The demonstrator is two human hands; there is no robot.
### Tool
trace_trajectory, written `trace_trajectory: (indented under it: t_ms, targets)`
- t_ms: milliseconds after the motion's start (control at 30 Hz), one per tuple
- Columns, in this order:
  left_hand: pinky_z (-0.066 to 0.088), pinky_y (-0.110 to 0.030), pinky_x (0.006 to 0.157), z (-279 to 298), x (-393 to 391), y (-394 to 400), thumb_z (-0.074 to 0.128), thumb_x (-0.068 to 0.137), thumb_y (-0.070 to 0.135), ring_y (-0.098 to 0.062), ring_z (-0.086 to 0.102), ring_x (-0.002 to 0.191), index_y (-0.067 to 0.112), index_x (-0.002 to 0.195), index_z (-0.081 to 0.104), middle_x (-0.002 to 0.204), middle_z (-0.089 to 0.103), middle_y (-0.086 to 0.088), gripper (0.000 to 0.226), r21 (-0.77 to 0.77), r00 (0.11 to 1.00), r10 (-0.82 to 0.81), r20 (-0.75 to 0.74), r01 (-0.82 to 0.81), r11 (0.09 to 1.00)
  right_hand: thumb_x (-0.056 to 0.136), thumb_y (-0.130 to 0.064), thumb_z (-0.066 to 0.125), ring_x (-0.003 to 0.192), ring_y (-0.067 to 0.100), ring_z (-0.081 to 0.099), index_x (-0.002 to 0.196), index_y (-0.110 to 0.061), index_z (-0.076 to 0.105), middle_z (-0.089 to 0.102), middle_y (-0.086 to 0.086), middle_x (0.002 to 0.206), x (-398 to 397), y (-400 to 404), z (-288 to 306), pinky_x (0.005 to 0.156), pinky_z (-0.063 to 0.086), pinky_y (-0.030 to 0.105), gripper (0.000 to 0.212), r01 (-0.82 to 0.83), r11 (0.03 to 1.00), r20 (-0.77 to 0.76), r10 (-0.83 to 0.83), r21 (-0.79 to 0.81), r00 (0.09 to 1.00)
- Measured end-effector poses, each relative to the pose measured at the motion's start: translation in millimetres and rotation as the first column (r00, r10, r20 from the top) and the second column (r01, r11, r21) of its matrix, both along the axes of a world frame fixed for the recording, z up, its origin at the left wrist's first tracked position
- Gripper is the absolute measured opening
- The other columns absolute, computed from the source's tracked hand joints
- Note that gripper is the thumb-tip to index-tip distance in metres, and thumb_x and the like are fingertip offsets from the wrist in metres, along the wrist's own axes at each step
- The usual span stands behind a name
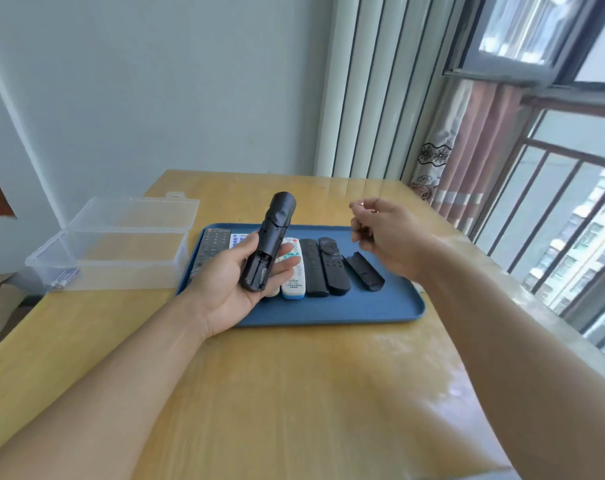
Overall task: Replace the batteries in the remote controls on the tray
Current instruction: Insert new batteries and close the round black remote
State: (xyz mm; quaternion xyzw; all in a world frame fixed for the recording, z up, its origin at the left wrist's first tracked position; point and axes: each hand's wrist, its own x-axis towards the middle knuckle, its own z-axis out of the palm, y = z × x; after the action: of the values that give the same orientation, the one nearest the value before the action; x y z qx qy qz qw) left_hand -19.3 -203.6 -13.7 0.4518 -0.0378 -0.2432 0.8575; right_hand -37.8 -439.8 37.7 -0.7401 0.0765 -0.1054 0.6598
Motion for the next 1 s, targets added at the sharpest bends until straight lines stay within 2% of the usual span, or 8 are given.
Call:
trace_trajectory:
  t_ms: [100,200,267,367,533,633,867,1000]
  targets:
    - [0.057,-0.043,0.095,0,-2,-2,0.041,0.109,0.028,-0.031,0.071,0.112,0.009,0.135,0.059,0.12,0.073,-0.013,0.037,-0.004,0.999,-0.015,0.036,0.015,1.0,0.103,-0.008,0.053,0.059,0.017,0.056,0.111,-0.009,0.059,0.06,0.01,0.077,0,-49,27,0.054,0.042,0.026,0.011,-0.025,0.922,-0.198,-0.056,-0.387,0.979]
    - [0.06,-0.042,0.09,1,-6,-4,0.04,0.109,0.027,-0.031,0.071,0.111,0.011,0.134,0.06,0.127,0.071,-0.015,0.036,0.001,0.997,-0.024,0.074,0.024,1.0,0.097,-0.002,0.057,0.067,0.018,0.066,0.106,-0.007,0.066,0.07,0.012,0.088,-2,-88,34,0.061,0.052,0.028,0.013,-0.103,0.69,-0.34,-0.217,-0.716,0.915]
    - [0.06,-0.041,0.089,2,-10,-5,0.039,0.109,0.026,-0.03,0.072,0.11,0.011,0.132,0.06,0.127,0.071,-0.015,0.035,0.004,0.996,-0.027,0.09,0.027,1.0,0.094,0.0,0.06,0.079,0.025,0.073,0.104,-0.008,0.069,0.073,0.017,0.097,-3,-105,29,0.075,0.062,0.034,0.016,-0.194,0.567,-0.417,-0.295,-0.801,0.86]
    - [0.059,-0.04,0.09,3,-11,-5,0.039,0.109,0.024,-0.03,0.072,0.11,0.011,0.134,0.06,0.128,0.07,-0.014,0.035,0.004,0.995,-0.029,0.098,0.028,1.0,0.091,0.0,0.063,0.092,0.032,0.075,0.102,-0.01,0.071,0.072,0.018,0.104,-1,-117,13,0.085,0.061,0.045,0.017,-0.277,0.459,-0.454,-0.336,-0.844,0.825]
    - [0.059,-0.042,0.09,1,-9,-3,0.039,0.108,0.023,-0.029,0.072,0.11,0.013,0.136,0.059,0.128,0.07,-0.014,0.035,0.003,0.994,-0.036,0.101,0.036,0.999,0.088,-0.01,0.069,0.094,0.024,0.07,0.106,-0.019,0.073,0.068,-0.001,0.096,11,-126,-12,0.082,0.062,0.039,0.021,-0.255,0.258,-0.343,-0.399,-0.932,0.851]
    - [0.058,-0.044,0.092,0,-7,-3,0.039,0.108,0.022,-0.03,0.072,0.111,0.013,0.136,0.059,0.127,0.07,-0.014,0.036,0.01,0.994,-0.03,0.108,0.03,1.0,0.084,-0.01,0.067,0.093,0.024,0.071,0.106,-0.017,0.073,0.073,0.003,0.102,26,-137,-25,0.081,0.062,0.04,0.024,-0.258,0.192,-0.318,-0.444,-0.947,0.838]
    - [0.058,-0.041,0.091,0,-8,-3,0.039,0.109,0.021,-0.03,0.071,0.112,0.014,0.133,0.061,0.126,0.071,-0.014,0.034,0.02,0.994,-0.035,0.107,0.033,0.999,0.083,-0.038,0.075,0.096,0.024,0.066,0.114,-0.016,0.066,0.065,0.001,0.108,34,-141,-34,0.088,0.059,0.04,0.039,-0.328,0.207,-0.388,-0.483,-0.922,0.785]
    - [0.059,-0.039,0.091,0,-8,-3,0.038,0.109,0.021,-0.03,0.071,0.112,0.012,0.133,0.061,0.126,0.071,-0.015,0.034,0.008,0.994,-0.032,0.104,0.032,0.999,0.079,-0.038,0.076,0.088,0.023,0.066,0.108,-0.016,0.066,0.067,0.002,0.098,34,-143,-35,0.084,0.06,0.04,0.038,-0.303,0.235,-0.382,-0.5,-0.924,0.777]
